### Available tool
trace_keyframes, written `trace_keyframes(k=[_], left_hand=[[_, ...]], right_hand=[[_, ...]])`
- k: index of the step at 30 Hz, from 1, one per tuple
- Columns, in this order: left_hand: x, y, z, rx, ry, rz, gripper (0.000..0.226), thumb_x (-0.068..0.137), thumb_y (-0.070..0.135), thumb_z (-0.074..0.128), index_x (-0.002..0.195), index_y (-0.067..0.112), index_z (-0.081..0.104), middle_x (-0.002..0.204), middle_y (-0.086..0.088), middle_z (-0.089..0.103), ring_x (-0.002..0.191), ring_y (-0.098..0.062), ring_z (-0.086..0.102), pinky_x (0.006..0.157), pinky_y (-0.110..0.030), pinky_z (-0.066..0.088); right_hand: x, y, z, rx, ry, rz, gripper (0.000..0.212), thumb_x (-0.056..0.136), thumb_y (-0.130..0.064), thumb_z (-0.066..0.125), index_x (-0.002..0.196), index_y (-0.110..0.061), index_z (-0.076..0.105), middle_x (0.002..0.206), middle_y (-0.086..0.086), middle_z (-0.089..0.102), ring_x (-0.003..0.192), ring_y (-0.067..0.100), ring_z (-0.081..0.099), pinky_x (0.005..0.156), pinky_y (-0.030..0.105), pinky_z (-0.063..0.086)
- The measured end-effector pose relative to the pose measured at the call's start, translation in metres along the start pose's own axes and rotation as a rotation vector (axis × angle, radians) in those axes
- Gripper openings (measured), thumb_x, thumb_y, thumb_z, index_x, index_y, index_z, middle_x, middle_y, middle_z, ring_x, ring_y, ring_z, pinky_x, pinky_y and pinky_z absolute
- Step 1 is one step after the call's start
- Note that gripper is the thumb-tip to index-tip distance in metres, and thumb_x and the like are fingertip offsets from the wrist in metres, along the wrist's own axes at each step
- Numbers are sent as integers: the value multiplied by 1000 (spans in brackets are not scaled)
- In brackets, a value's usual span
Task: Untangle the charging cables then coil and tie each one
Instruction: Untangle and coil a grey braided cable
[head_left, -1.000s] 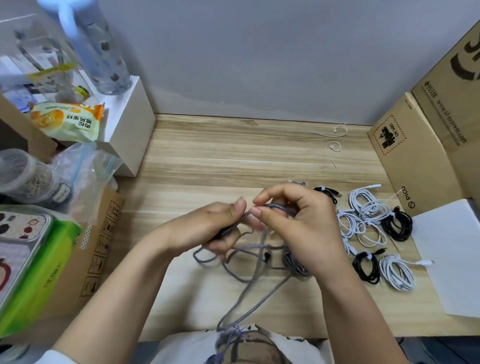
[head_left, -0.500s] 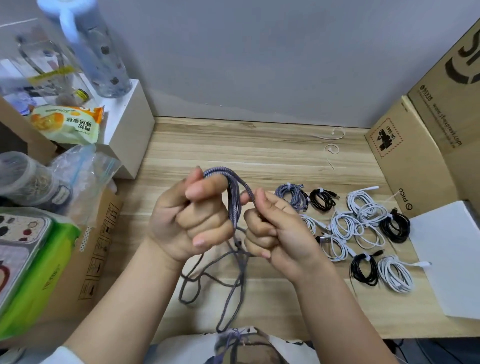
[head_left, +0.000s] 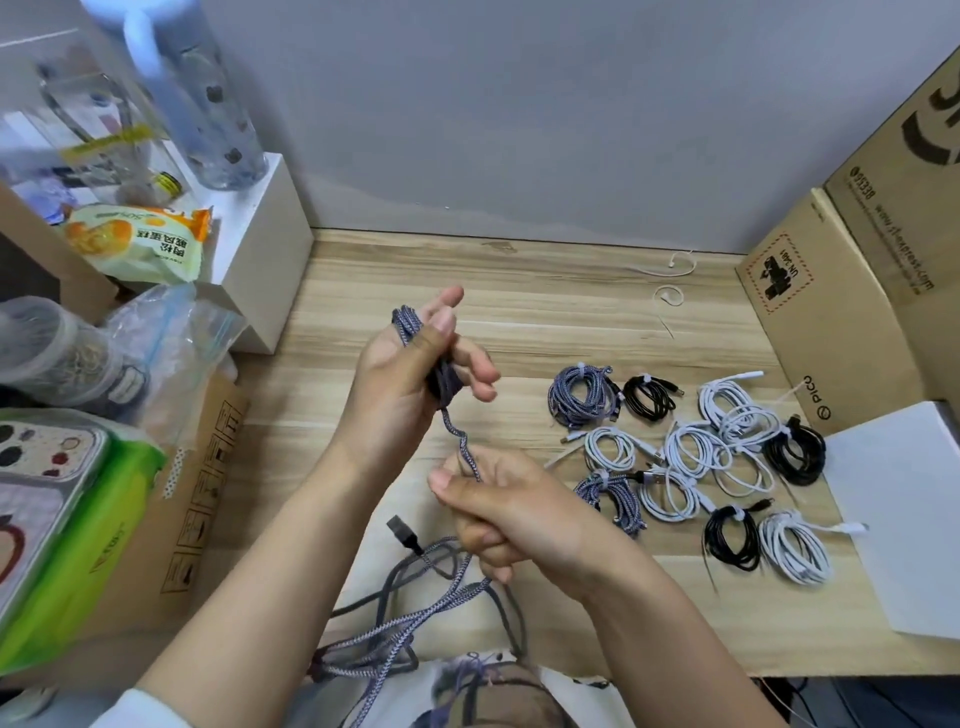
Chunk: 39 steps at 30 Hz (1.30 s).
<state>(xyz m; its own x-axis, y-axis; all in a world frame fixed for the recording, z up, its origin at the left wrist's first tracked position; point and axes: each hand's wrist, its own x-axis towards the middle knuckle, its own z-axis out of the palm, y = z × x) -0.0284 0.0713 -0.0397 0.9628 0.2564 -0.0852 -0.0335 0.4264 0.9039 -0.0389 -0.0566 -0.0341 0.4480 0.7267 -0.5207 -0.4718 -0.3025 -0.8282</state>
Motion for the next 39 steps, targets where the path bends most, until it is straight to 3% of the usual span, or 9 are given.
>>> trace_keyframes(k=[4, 6, 12, 16, 20, 27, 30, 35, 39], left_hand=[[0, -9, -9, 314, -82, 177, 28, 90, 30, 50, 117, 35, 57, 63, -3, 68, 60, -20, 67, 90, -39, 47], [0, -13, -16, 526, -43, 211, 24, 91, 33, 49, 109, 23, 62, 64, -2, 68, 70, -12, 68, 101, -43, 40], [-3, -5, -24, 890, -268, -10, 39, 85, 56, 50, 88, 22, 70, 52, 8, 53, 45, -2, 48, 52, -15, 39], [-3, 14, -29, 726, -526, -373, 63, 78, 72, 34, 52, 20, 58, 40, 0, 35, 35, -11, 31, 43, -19, 37], [-3, 30, -42, 500, -943, -617, 53, 63, 73, 66, 57, 21, 61, 37, 2, 34, 33, -10, 29, 42, -18, 35], [-6, 27, -40, -250, -1248, -406, 28, 92, 31, 55, 67, 18, 53, 36, -1, 39, 30, -11, 29, 40, -18, 34], [-4, 34, -27, -711, -1132, -288, 20, 95, 22, 52, 76, 17, 52, 36, 7, 27, 31, -11, 25, 45, -25, 37], [-1, 44, -11, -1073, -499, -199, 14, 93, 7, 50, 101, -5, 51, 49, -3, 35, 43, -13, 27, 66, -28, 41], [13, 25, -5, -672, 104, 0, 13, 96, 8, 40, 101, 4, 52, 51, 2, 44, 43, -10, 41, 63, -24, 51]], right_hand=[[-7, 0, 3, -2, -52, -10, 19, 97, -19, 49, 78, -16, 47, 43, -7, 39, 31, 5, 30, 40, 18, 38], [-10, 2, 7, 9, -93, -35, 18, 96, -15, 50, 78, -14, 50, 44, -7, 42, 31, 6, 35, 44, 19, 43], [-8, -3, -10, -46, 131, -217, 22, 86, -18, 66, 65, -16, 61, 50, -6, 48, 42, 1, 38, 44, 14, 31], [-4, -3, -19, -303, 319, -394, 16, 73, -32, 71, 69, -17, 70, 62, 15, 64, 56, 19, 50, 62, 33, 43], [-5, -18, -23, -601, 577, -548, 13, 65, -14, 60, 70, -24, 67, 43, -15, 49, 43, 4, 41, 50, 22, 36], [15, -16, -35, -1077, 870, -723, 14, 64, -9, 63, 70, -21, 64, 54, -15, 50, 52, 20, 56, 46, 26, 41], [21, -4, -41, -1052, 769, -592, 11, 69, -17, 67, 76, -24, 63, 51, -14, 47, 55, 16, 55, 54, 26, 39], [21, 3, -25, -867, 419, -344, 26, 77, -32, 72, 82, -34, 47, 53, -15, 49, 55, 3, 43, 65, 32, 41], [13, 0, -10, -915, 377, -303, 16, 85, -44, 60, 83, -32, 50, 63, -8, 53, 74, 18, 56, 71, 31, 42]])
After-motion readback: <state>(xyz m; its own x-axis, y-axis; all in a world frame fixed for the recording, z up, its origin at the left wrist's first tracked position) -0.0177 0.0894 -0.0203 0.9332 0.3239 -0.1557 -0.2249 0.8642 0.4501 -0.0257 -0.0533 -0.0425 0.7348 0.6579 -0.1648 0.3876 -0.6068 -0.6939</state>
